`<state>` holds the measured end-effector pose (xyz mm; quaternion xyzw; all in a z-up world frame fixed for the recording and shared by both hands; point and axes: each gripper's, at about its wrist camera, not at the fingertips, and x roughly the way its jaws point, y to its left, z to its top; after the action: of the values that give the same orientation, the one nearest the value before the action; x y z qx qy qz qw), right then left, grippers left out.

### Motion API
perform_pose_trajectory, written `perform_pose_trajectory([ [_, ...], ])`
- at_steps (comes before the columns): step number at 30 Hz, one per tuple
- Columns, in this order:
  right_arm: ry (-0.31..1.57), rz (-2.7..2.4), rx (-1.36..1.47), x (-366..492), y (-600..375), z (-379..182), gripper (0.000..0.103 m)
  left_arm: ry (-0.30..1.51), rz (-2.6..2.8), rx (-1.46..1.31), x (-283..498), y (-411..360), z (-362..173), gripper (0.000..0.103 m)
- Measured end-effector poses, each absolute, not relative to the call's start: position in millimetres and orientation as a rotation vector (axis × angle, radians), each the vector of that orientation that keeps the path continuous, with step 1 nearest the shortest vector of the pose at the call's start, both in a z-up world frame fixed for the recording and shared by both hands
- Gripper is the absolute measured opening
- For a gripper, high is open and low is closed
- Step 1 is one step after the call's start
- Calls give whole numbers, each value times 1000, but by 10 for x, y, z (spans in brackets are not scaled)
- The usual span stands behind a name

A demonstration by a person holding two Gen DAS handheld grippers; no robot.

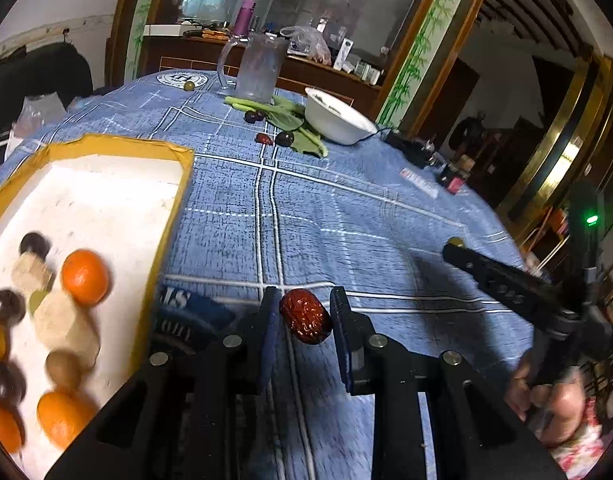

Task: Organize fruits
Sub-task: 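Carry the red date and green grape over the white tray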

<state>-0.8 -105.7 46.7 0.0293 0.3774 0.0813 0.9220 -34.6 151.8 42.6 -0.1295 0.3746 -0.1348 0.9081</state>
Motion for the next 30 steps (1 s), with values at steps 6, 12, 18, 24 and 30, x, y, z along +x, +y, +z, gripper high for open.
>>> perform_pose_trajectory([
  [6,780,169,57,-145,-964,489,28,691,-195,-222,-799,1746,745,25],
  [12,763,238,78,-466,-710,614,28,658,-29,-199,-1120,2091,854,25],
  [18,727,416,55,-873,-67,792,28,664,102,-215,-1237,2423,813,25],
  [24,711,586,-11,-1133,628,870,29,655,184,-214,-1353,2674,783,25],
  [30,716,661,-51,-1230,1000,854,29,659,226,-209,-1368,2844,719,25],
])
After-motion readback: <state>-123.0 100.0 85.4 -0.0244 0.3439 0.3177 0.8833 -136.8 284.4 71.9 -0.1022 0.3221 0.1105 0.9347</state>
